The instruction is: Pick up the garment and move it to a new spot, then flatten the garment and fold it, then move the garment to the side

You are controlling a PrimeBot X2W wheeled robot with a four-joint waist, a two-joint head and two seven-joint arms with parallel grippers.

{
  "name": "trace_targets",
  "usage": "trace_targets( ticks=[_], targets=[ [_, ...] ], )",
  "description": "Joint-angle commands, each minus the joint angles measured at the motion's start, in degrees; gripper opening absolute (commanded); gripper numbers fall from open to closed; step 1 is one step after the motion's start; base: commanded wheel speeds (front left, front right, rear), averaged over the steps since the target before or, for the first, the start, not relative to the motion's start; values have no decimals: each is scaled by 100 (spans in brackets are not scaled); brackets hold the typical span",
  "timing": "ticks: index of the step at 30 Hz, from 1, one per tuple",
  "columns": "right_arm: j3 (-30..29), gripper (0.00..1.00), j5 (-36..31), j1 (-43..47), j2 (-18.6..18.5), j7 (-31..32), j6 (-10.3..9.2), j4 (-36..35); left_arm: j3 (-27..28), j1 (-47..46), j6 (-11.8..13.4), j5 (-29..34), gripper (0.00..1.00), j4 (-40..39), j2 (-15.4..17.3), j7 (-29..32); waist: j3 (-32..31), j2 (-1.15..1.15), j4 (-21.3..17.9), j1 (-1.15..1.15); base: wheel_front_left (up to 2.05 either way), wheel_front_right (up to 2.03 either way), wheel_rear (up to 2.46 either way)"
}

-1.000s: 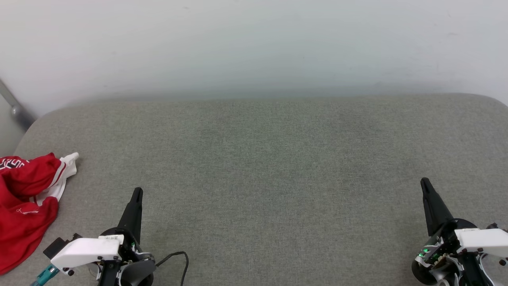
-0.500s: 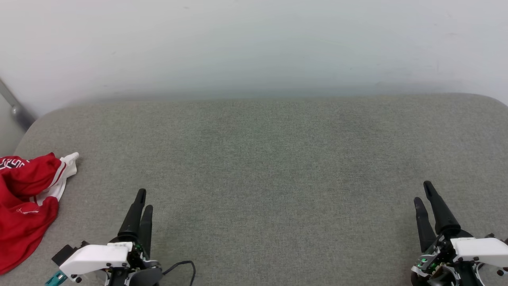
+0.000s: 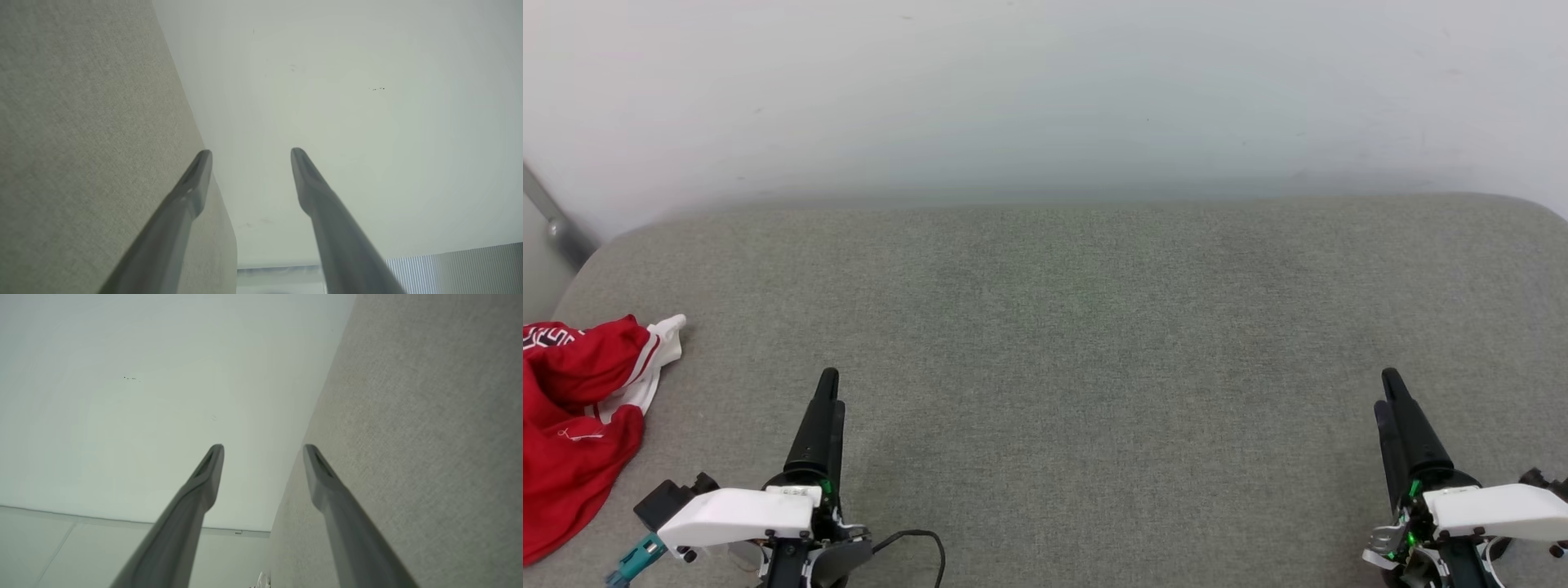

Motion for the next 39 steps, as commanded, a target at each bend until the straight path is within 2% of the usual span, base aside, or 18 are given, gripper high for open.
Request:
trace_targets(
  ticks=[1,6,12,23,32,39],
  targets=[
    [39,100,-177,-79,-64,-60,1,-146,-50,-67,-2,181,100,-131,12,-51,-1,0,-1,0,0,0,0],
    [81,100,-806,-67,-76,-179,1,-219,-129,-58,-2,918,100,-189,12,-169,-4,0,-6,0,0,0,0],
    [93,100,-1863,-90,-91,-240,1,-322,-206,-50,4,1864,100,-309,13,-305,-7,0,-6,0,0,0,0],
    [130,100,-3613,-48,-58,-241,1,-601,-427,-46,157,3601,100,-316,40,-530,-4,0,-2,0,0,0,0],
    [113,100,-4601,55,-6,-171,2,-819,-628,-75,364,4692,100,-351,167,-697,-14,0,-5,0,0,0,0],
    [97,100,-5232,109,20,-111,2,-954,-757,-89,502,5238,100,-342,256,-823,-18,0,-12,0,0,0,0]
  ],
)
